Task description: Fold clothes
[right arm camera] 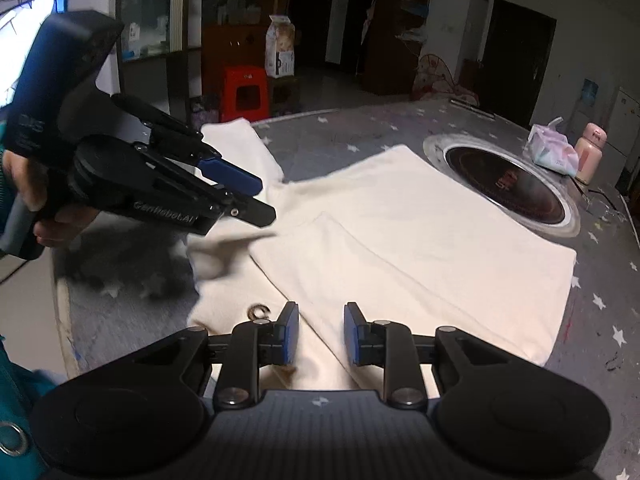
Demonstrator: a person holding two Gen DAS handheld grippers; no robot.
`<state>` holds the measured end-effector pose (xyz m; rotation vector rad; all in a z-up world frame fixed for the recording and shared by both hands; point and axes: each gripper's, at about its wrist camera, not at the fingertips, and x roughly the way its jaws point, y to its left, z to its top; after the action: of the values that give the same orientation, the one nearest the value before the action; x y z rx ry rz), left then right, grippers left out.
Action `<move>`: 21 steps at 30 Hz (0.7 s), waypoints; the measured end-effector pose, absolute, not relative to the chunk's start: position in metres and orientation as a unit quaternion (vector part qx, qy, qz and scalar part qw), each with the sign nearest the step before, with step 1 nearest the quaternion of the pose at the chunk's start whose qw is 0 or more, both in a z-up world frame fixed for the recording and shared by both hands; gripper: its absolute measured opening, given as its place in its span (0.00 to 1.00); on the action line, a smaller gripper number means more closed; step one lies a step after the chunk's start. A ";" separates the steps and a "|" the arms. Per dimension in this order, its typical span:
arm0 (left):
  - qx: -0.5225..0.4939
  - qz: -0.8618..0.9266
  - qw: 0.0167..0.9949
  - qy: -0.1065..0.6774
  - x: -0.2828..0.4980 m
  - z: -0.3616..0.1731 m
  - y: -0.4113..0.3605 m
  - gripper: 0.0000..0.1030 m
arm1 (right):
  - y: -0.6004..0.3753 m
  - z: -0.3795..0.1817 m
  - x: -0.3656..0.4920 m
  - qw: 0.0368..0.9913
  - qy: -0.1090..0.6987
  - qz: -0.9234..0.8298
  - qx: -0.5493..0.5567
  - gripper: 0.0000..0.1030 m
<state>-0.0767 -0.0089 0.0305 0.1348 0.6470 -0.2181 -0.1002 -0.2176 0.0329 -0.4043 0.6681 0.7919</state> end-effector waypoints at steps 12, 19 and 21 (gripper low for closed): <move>0.008 0.126 0.942 0.312 -0.051 0.029 0.090 0.38 | -0.220 0.028 -0.098 0.841 0.335 0.387 -0.176 0.27; -0.083 0.187 0.921 0.330 -0.032 0.018 0.148 0.39 | -0.222 0.030 -0.097 0.844 0.335 0.383 -0.165 0.28; -0.100 0.182 0.920 0.332 -0.029 0.016 0.156 0.39 | -0.222 0.031 -0.097 0.845 0.335 0.383 -0.162 0.29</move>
<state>-0.0291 0.1563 0.0160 -0.2053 0.6829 0.3748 -0.0972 -0.2223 0.0311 -0.3426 0.7076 0.8071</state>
